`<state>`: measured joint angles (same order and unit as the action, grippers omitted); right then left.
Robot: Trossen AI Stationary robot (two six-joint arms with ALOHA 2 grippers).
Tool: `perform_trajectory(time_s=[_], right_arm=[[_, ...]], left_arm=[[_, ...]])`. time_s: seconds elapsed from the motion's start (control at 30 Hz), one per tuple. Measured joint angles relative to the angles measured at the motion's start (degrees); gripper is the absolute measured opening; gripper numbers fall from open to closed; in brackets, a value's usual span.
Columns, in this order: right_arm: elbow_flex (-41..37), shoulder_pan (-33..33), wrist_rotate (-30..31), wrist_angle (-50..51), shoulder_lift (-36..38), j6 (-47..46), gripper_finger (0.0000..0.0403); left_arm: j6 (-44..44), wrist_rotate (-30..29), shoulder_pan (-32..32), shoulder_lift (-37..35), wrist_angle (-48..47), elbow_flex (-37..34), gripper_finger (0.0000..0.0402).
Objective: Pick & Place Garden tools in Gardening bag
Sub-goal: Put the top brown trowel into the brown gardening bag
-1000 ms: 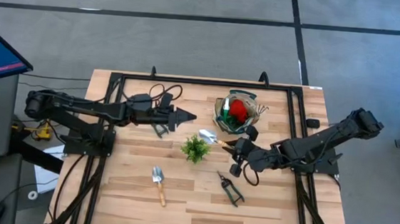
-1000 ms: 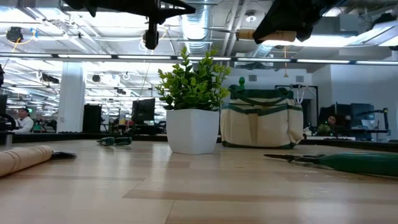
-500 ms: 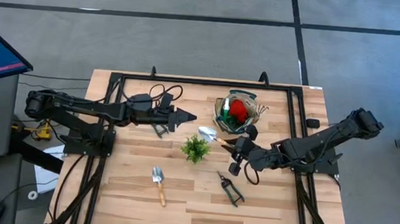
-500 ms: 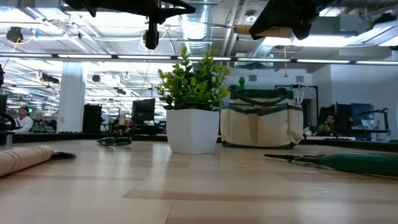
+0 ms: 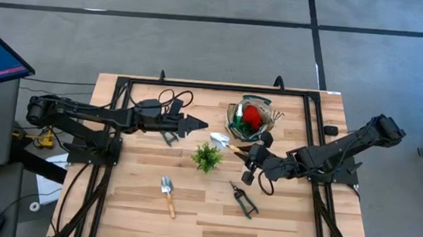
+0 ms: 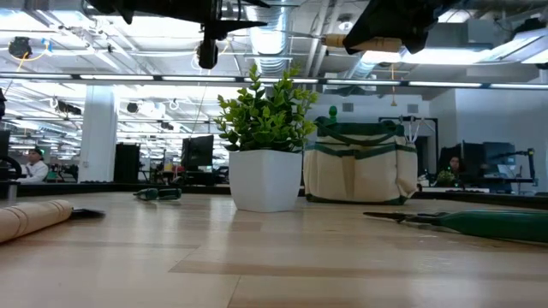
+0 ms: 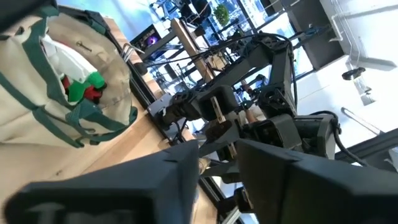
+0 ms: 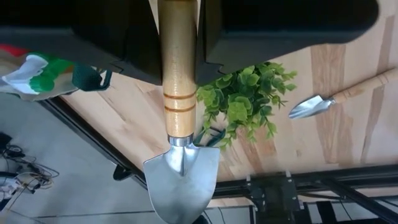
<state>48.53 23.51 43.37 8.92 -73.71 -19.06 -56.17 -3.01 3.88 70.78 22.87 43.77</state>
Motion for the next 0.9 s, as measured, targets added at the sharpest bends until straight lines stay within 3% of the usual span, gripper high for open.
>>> perform_trajectory(time_s=[0.27, 0.9], right_arm=[[0.00, -0.42, 0.05, -2.17, 0.00, 2.61, 0.0060], [0.13, -1.08, 0.01, -1.00, 0.00, 3.17, 0.0060]], left_arm=[[-3.11, 0.18, -0.26, 2.11, -0.58, 0.01, 0.0180], [-10.14, -0.04, -2.43, 10.50, 11.00, -0.02, 0.0171]])
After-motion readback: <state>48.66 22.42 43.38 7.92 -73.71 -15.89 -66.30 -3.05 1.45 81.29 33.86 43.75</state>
